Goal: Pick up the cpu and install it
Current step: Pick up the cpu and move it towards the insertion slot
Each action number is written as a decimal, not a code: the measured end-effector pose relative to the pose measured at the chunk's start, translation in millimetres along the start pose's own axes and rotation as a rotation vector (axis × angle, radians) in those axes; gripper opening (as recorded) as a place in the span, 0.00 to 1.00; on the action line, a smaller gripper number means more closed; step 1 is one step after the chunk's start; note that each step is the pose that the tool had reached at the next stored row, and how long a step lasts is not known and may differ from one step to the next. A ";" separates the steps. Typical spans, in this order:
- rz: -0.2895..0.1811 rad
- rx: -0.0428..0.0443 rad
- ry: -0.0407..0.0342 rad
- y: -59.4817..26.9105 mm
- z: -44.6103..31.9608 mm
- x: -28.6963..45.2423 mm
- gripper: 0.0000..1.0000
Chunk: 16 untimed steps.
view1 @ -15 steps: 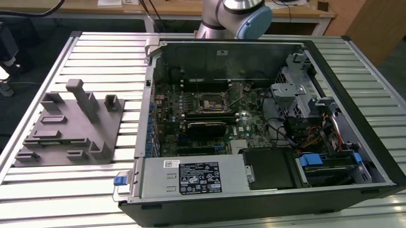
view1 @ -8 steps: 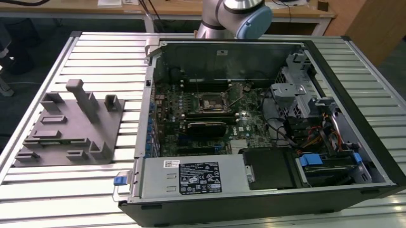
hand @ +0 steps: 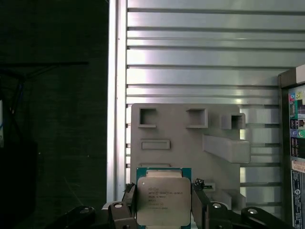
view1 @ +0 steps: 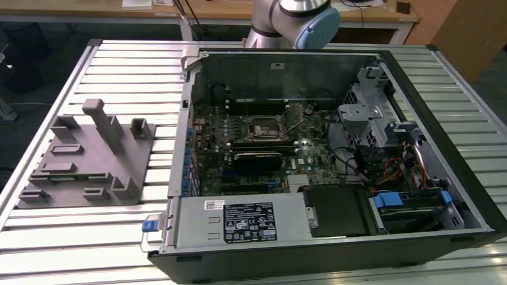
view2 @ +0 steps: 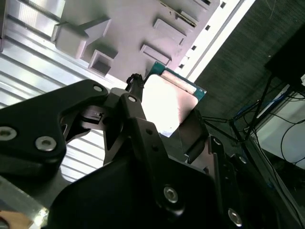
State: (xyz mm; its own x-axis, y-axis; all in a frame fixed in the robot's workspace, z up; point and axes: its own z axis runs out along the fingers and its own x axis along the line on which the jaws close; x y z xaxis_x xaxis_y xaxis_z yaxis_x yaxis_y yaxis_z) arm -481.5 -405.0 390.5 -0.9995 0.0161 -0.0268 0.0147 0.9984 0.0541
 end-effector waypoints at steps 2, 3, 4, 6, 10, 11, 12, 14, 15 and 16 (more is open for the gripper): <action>0.000 0.0002 0.0005 0.0 -0.3 -1.4 0.55; 0.000 0.0001 0.0003 0.0 -0.1 -2.9 0.55; 0.000 0.0001 0.0003 0.1 0.0 -5.1 0.55; 0.000 0.0001 0.0003 0.2 0.1 -11.2 0.55; 0.000 0.0001 0.0002 0.4 0.5 -24.2 0.55; 0.000 0.0001 0.0002 0.4 0.6 -27.6 0.55; 0.000 0.0001 0.0002 0.5 0.8 -31.5 0.55; 0.000 0.0001 0.0003 0.6 0.9 -38.9 0.55; 0.000 0.0002 0.0003 0.7 1.0 -42.5 0.55; 0.000 0.0001 0.0002 0.8 1.2 -46.1 0.55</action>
State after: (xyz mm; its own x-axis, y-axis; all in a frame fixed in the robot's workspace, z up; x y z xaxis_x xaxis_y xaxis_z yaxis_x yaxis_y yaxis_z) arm -435.4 -404.8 390.6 -0.9995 0.0161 -0.0266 0.0147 0.9984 0.0540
